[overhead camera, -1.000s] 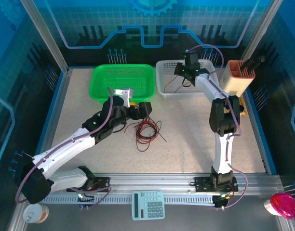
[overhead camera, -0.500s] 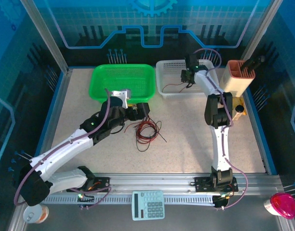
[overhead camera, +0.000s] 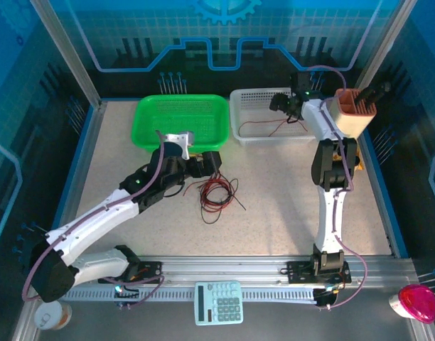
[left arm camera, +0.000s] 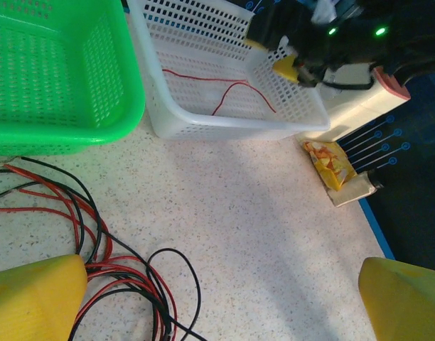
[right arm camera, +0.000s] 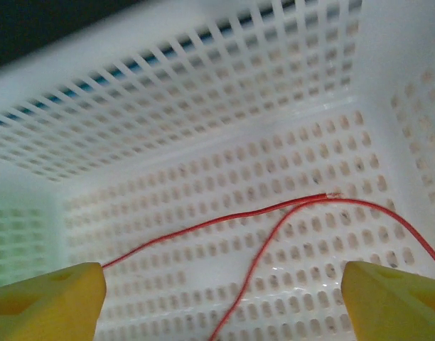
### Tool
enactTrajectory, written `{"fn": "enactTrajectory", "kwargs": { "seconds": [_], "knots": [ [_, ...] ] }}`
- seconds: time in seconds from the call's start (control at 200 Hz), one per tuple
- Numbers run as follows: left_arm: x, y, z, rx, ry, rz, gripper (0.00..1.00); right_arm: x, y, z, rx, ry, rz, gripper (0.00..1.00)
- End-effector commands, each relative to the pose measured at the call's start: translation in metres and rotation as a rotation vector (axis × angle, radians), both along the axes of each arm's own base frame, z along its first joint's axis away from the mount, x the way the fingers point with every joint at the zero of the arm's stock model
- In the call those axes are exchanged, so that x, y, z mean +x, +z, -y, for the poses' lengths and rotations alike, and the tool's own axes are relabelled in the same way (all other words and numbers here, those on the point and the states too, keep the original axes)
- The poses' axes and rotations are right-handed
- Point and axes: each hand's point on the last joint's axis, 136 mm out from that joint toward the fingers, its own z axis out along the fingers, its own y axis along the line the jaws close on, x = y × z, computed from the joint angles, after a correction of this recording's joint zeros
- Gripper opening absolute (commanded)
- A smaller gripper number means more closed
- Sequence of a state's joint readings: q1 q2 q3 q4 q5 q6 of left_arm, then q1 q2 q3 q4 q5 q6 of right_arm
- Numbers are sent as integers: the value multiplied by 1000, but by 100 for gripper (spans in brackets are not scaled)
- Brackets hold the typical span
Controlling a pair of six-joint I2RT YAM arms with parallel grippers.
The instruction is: Untangle the cables
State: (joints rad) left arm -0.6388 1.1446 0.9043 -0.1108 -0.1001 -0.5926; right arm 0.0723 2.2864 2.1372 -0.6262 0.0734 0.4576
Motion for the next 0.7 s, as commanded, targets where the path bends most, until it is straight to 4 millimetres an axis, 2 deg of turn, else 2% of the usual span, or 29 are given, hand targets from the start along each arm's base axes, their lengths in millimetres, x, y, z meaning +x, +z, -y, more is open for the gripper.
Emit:
{"fn": "enactTrajectory", "kwargs": {
  "seconds": [0.0, 0.19, 0.275, 0.395, 0.535, 0.695],
  "knots": [
    [1, 8, 1, 24, -11, 17, 99, 0, 68, -14, 89, 36, 138, 89],
    [0, -1, -4, 53, -2, 5, 99, -12, 119, -34, 166, 100, 241, 89],
    [-1, -8, -7, 68, 12, -8, 99, -24, 141, -51, 203, 155, 294, 89],
    [-3, -21, -14, 88, 39, -37, 99, -51, 159, -75, 253, 220, 339, 88],
    [-7, -38, -24, 124, 71, -75, 99, -98, 159, -105, 271, 320, 335, 84],
    [-11, -58, -37, 164, 126, -132, 99, -169, 126, -136, 256, 437, 263, 79]
  ]
}}
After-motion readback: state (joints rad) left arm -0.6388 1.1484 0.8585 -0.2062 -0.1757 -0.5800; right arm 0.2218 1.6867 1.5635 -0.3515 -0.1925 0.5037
